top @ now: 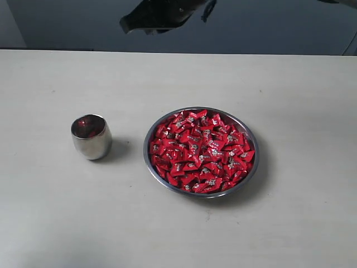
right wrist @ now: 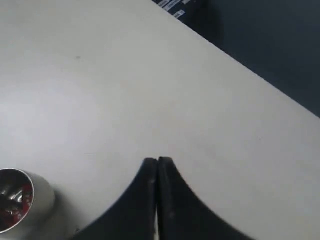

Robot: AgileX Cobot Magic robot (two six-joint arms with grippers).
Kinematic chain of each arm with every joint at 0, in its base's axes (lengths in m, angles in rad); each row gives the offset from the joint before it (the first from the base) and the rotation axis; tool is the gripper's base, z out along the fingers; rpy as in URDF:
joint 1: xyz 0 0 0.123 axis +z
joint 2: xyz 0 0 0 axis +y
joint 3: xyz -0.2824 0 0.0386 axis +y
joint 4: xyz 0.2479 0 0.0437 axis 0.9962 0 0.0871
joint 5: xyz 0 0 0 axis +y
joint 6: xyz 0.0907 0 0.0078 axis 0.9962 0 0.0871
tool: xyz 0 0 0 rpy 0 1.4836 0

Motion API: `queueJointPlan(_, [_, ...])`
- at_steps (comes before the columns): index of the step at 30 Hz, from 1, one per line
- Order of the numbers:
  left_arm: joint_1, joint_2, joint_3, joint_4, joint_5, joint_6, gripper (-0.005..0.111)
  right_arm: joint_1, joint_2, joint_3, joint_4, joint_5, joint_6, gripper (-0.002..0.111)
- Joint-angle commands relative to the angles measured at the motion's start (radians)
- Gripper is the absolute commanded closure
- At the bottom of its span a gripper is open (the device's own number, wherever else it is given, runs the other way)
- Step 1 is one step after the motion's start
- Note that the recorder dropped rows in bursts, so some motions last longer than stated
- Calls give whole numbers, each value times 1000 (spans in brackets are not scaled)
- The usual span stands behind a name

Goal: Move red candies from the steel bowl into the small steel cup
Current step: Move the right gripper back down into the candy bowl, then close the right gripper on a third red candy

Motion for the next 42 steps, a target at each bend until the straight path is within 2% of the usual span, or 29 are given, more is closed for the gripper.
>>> queueJointPlan(1, [1,-4,4,1,-2,-3,106,-22,-117,229,1,-172,-24,109])
queueJointPlan(8, [1,-4,4,1,-2,-3,106,-125,-217,530,3,-232,-46,109])
queueJointPlan(12, [1,-4,4,1,-2,-3,106,-169,-230,605,3,-150,-95,109])
queueJointPlan(17, [1,-4,4,1,-2,-3,106,-178,-206,613,42,0,-145,109])
queueJointPlan(27, [1,-4,4,1,-2,-3,106,-176,-158,607,336,33,-150,109])
queueJointPlan(33, [1,-4,4,1,-2,-3,106,-152,-106,607,345,52,-150,109])
queueJointPlan(42, [1,-4,4,1,-2,-3,106,-39,-72,568,279,13,-139,109])
